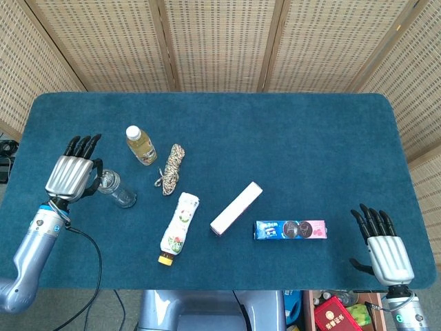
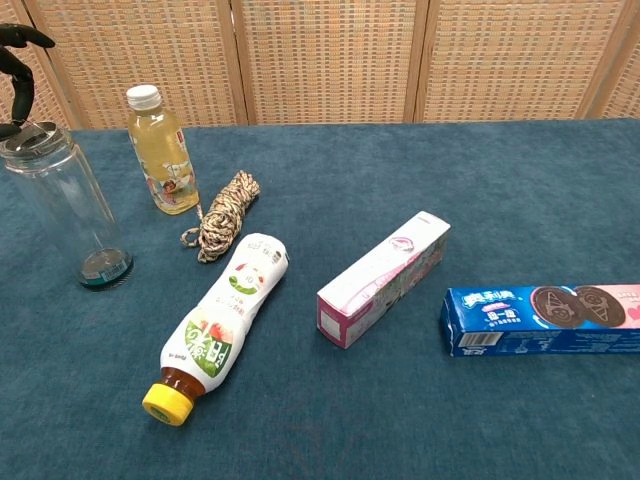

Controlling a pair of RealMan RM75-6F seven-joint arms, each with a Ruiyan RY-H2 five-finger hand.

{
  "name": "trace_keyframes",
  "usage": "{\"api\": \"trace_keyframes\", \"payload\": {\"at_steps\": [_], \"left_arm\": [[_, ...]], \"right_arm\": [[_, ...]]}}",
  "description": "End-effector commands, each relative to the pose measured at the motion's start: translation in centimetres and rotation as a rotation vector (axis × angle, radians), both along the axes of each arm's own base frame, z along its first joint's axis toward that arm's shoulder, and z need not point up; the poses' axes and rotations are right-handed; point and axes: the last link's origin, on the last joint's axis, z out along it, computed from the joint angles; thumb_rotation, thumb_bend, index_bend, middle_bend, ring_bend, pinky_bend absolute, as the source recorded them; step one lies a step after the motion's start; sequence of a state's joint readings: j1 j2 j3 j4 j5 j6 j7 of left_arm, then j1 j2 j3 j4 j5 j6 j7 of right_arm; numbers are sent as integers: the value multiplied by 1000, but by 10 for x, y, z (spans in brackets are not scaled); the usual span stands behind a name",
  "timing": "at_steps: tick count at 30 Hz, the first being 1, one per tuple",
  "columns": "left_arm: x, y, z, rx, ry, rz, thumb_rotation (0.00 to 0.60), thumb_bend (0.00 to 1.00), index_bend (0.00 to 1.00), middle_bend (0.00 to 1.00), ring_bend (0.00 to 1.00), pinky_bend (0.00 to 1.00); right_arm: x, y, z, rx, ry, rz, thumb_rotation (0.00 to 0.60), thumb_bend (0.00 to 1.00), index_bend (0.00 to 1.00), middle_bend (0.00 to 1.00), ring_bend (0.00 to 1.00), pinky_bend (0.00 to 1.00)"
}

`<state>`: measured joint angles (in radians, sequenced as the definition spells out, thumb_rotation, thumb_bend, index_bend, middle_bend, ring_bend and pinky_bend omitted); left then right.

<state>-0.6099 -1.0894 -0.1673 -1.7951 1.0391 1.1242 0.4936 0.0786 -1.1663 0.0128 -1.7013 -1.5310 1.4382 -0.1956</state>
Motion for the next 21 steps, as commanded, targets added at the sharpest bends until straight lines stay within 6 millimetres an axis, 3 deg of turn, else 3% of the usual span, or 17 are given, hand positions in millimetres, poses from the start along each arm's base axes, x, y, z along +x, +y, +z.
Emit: {"api": "trace_keyframes", "payload": {"at_steps": [1, 10, 18, 21], "left_arm": [[1, 0, 1, 2, 0, -2, 600, 440, 543, 0, 0, 0], [1, -1, 2, 3, 3, 2, 600, 440, 463, 0, 0, 0], [3, -1, 7, 23, -42, 7, 600, 430, 252, 0, 0, 0], [7, -4, 15, 41, -103, 3, 600, 359, 146, 0, 0, 0]], "right_arm": [[0, 0, 0, -1, 0, 0, 600, 0, 0, 0, 0, 0], [0, 0, 1, -4, -3, -1, 600, 0, 0, 0, 0, 0], [0, 0, 1, -4, -4, -1, 600, 0, 0, 0, 0, 0], [0, 0, 1, -4, -5, -2, 600, 0, 0, 0, 0, 0]]}}
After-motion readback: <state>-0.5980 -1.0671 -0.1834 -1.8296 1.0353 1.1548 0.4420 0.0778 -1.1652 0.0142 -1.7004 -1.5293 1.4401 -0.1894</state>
